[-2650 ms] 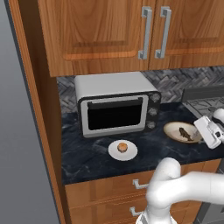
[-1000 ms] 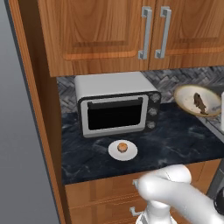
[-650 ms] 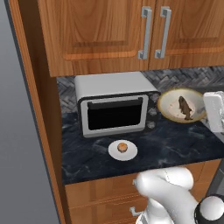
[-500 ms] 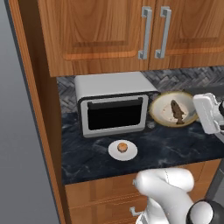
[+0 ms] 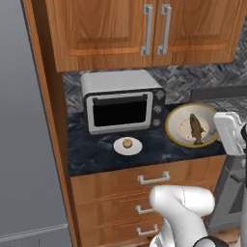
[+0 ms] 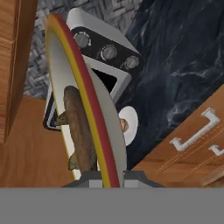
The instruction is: Remove the tangerine from the bowl and place it on the small plate. Then place the bowl with only the fish in the microwave, close the door, and press the start button to microwave the fish.
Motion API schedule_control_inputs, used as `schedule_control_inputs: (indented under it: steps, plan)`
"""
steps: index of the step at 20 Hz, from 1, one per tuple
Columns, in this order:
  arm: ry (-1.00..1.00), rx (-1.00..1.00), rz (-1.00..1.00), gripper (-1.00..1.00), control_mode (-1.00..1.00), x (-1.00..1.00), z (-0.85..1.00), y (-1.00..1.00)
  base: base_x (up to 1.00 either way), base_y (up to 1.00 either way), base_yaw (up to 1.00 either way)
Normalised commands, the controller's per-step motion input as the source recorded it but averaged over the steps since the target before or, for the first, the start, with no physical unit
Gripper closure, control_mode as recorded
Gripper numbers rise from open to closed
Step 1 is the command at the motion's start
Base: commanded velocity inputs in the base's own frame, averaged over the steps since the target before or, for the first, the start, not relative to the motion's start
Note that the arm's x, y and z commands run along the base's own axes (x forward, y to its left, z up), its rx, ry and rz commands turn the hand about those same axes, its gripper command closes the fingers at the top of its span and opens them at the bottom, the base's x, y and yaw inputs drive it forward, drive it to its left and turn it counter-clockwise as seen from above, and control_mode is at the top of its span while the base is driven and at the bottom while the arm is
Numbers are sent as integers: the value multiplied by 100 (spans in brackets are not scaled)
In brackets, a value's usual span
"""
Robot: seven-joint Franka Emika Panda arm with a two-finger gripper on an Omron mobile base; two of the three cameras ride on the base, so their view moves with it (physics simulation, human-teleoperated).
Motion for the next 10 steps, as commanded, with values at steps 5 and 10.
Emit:
schedule_control_inputs:
  steps: [5, 10]
  plan:
    - [0, 0, 0, 100, 100, 0, 0, 0, -100, -35, 15]
    - [0, 0, 0, 100, 100, 0, 0, 0, -100, -15, 28]
